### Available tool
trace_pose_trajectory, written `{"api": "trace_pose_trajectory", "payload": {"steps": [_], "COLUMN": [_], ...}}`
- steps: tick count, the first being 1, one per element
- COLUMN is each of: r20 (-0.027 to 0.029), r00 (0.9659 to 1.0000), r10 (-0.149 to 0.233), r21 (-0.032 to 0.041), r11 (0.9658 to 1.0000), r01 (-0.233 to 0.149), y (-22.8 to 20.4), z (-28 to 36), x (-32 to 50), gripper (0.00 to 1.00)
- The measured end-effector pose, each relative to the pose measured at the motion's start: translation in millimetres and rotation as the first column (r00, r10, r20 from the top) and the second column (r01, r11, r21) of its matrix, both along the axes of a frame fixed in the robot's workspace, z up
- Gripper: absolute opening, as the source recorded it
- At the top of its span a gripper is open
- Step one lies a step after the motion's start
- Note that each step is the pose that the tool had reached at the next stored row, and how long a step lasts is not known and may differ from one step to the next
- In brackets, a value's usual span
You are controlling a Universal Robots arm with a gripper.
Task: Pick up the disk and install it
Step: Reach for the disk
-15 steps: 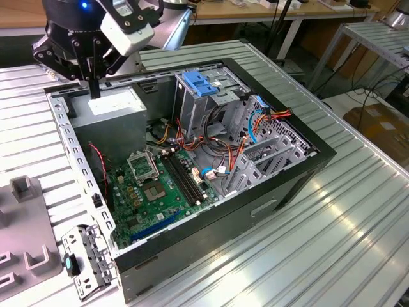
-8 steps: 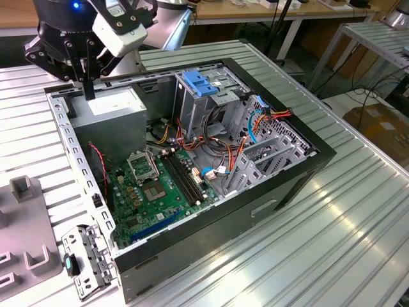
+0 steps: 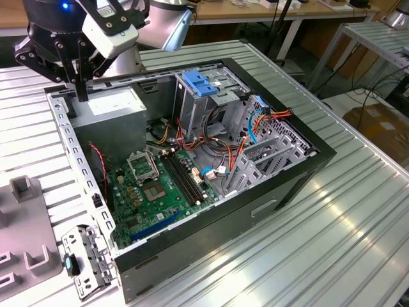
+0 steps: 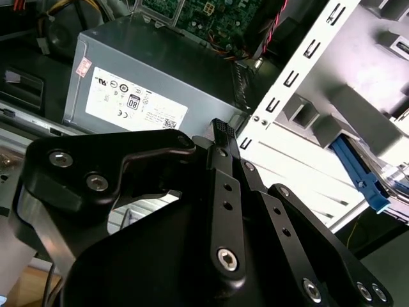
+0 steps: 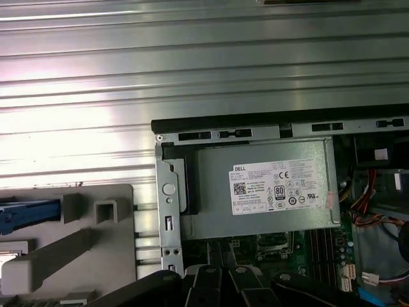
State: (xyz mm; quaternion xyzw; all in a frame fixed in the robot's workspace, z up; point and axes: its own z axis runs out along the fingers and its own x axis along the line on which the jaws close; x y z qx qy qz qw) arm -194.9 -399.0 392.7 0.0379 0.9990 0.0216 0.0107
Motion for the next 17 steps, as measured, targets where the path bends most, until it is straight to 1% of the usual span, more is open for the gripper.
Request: {"api": "trace_pose_trajectory", "payload": {"steps": [4,11,17], "r20": [-0.0005,-0.0009,-0.0009], "r00": [1.0,1.0,1.0], "r10": [0.0,0.0,0.0], "r21": [0.0,0.0,0.0], "r11": [1.0,1.0,1.0], "r01": [0.0,0.0,0.0], "y": [0.0,0.0,0.0], "z": [0.0,-0.2,-0.2], "x": [-4.9,-19.0,-20.0], "gripper": [0.11,0.11,0.11]}}
